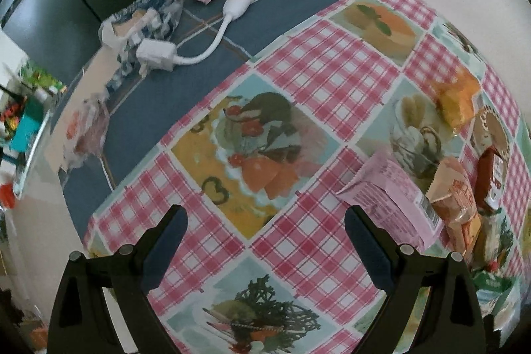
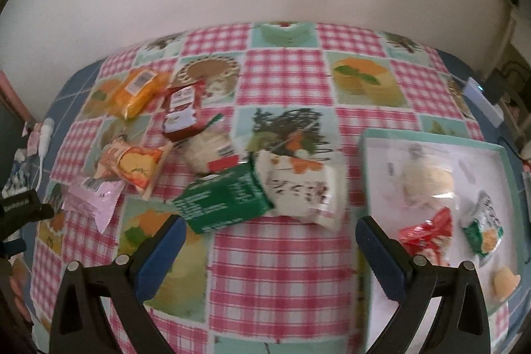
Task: Organize snacks
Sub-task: 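Move both tools back over the snack pile, then grasp the pink wrapped cake with the left tool while the right tool grasps the green biscuit box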
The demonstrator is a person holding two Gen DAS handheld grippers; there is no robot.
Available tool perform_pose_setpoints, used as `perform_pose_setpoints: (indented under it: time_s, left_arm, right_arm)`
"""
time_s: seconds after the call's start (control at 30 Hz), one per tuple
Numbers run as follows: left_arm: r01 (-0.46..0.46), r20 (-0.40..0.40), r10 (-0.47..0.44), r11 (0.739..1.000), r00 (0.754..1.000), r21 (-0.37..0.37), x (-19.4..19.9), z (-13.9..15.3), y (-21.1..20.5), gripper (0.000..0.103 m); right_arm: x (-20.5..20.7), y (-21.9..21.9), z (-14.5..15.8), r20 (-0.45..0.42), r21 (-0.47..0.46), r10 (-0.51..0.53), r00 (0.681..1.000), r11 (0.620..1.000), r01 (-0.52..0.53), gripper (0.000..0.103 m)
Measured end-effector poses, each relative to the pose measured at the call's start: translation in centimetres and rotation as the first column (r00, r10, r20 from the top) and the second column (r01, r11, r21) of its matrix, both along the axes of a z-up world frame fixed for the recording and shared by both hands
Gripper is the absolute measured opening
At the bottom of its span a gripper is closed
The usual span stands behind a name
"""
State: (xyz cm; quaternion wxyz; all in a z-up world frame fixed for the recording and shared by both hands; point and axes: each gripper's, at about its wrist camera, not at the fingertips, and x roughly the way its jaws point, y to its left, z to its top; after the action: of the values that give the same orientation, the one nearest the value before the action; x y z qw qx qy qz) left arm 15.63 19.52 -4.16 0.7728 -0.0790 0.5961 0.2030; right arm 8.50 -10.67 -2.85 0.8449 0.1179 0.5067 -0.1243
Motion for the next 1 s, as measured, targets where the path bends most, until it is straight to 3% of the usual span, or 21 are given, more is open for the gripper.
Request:
perform_pose_setpoints:
  time_s: [0.33,0.5,0.77,1.0]
  left_arm:
    - [-0.020,-0.008,0.019,0.996,1.000,-0.084,0.7,-1.1,-0.1,0.096]
    - [-0.024,-0.015,0.022,0.983,1.000,-0.181,1.4,-1.9,-0.5,0.096]
    - [-0.008,0.011,0.010,0.981,1.000,-0.192,2.7,-2.1,-1.2,0.096]
    - [0.065,0.030,-0.061,0.984,0.998,-0.163,4.2,-2.2,-3.9,0.096]
  right_arm:
    - [2.1,1.7,-2.0,-0.039,-0.030,0.048,0.998,0.998,-0.049,0.103]
    - [3.0,2.0,-2.4,-0.041,-0.021,0.056,0.998,0.998,-0.056,0.103]
    - [4.0,2.3,-3.1,-0.043,-0.021,0.073,0.996,0.997,-0.073,0.103]
    - [4.6,2.7,-3.8,-0.051,-0.029,0.084,0.995,0.996,-0.086,0.103]
